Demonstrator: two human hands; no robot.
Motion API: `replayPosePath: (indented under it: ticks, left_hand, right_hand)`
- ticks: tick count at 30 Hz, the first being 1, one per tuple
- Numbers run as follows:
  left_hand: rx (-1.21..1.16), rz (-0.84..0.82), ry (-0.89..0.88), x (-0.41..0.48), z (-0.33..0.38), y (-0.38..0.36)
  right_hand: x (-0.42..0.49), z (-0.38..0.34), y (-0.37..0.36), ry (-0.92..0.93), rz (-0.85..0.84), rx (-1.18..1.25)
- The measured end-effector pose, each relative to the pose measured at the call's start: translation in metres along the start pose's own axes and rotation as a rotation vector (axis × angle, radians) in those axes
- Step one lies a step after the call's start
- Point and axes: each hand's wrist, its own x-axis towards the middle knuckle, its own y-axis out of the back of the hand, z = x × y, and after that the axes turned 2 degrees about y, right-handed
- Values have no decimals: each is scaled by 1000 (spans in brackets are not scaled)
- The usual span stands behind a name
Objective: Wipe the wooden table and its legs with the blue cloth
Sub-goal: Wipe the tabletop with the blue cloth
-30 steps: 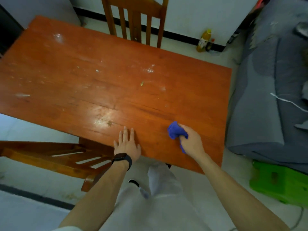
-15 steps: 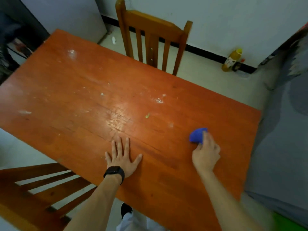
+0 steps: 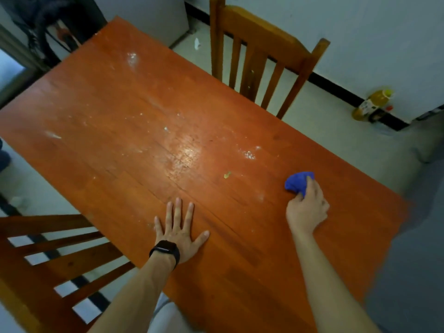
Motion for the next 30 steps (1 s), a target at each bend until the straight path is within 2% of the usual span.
replayPosePath:
  ticks: [2,5,6,7,9,11,13,15,16,18,21,22,24,27,29,30]
  left_hand:
    - [-4,1,5,1,-1,0]
    - [-9,-21,17,1,0,3]
    - [-9,-29,16,0,1,4]
    - [-14,-28,15,0,1,4]
    - [-19,-32,13,2,1,4]
    - [-19,-46,1,1,0,5]
    - [-22,-52,-1,0,0,4]
    - [-27,-56,-2,0,-1,4]
    - [-27,-54,-5,-1,-1,4]
    - [-32,-47,-6,0,-1,5]
    - [-45,-67,-5,-1,0,8]
    - [-44,-61,-6,-1,0,8]
    - [-35,-48,-6,0,-1,6]
    - [-35,-45,-9,1,-2,3]
    - [-40,-36,-11,4,-3,1]
    - [-39,-31,-12,5,-3,0]
  right_hand:
    - [-51,-14,-23,205,-34,-23]
    - [-108,-31,-47,590,-396,28]
    - [-113,-35,-46,617,-479,117]
    - [-106,-34,-43,557,-485,247]
    - [-66,-40,-27,367,-310,357]
    - [-10,-37,-5,232,-160,273]
    - [28,-27,9,188,-74,202]
    - [28,-23,0,130,-23,139]
    - [10,-20,-9,147,-26,73]
    - [-40,-19,-28,326,-121,-2]
    - [-70,-28,-32,650,-409,98]
    - [-62,-32,-27,696,-453,203]
    - [-17,-39,-18,619,-357,330]
    - [96,-17,-33,389,-122,61]
    - [162,18,-54,234,-114,-20]
    - [166,21,-57,195,-93,-57]
